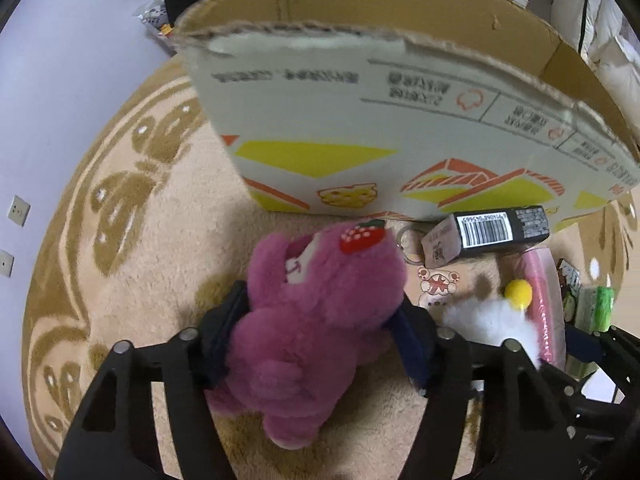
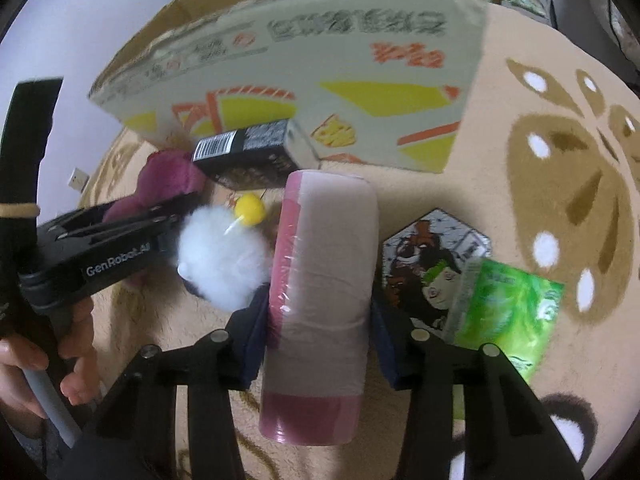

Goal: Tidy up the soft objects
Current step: 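Lift the pink bear with the left tool while the right tool lifts the pink cylinder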

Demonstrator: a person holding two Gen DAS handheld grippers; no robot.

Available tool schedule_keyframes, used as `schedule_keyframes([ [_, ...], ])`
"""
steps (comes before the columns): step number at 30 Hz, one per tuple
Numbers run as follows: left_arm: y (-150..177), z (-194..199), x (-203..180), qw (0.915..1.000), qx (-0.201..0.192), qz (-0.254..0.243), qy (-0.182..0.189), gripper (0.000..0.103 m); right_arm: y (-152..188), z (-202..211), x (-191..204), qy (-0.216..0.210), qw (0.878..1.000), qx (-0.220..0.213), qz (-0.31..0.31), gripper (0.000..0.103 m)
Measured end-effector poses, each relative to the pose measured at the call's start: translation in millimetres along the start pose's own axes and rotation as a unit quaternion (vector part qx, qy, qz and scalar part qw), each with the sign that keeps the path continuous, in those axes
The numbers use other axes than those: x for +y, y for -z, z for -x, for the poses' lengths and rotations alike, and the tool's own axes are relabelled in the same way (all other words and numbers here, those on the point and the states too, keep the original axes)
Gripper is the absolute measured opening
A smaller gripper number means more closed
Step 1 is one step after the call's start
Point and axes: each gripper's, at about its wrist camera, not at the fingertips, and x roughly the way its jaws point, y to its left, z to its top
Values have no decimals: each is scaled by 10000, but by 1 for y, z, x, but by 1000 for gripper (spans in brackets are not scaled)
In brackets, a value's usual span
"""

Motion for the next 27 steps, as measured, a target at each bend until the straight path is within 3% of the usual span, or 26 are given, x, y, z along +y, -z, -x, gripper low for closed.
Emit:
schedule_keyframes([
  [10, 6, 27, -19, 9993, -4, -144, -346, 58, -1, 23, -1, -20, 9998, -197, -23, 49],
  [18, 17, 28, 22, 9981, 331, 416, -297, 58, -4, 43, 0, -170, 9993, -334, -26, 49],
  [27, 25, 65, 21, 9970, -14, 319, -708, 57, -6, 69, -12, -361, 9978, -556, 14, 49],
])
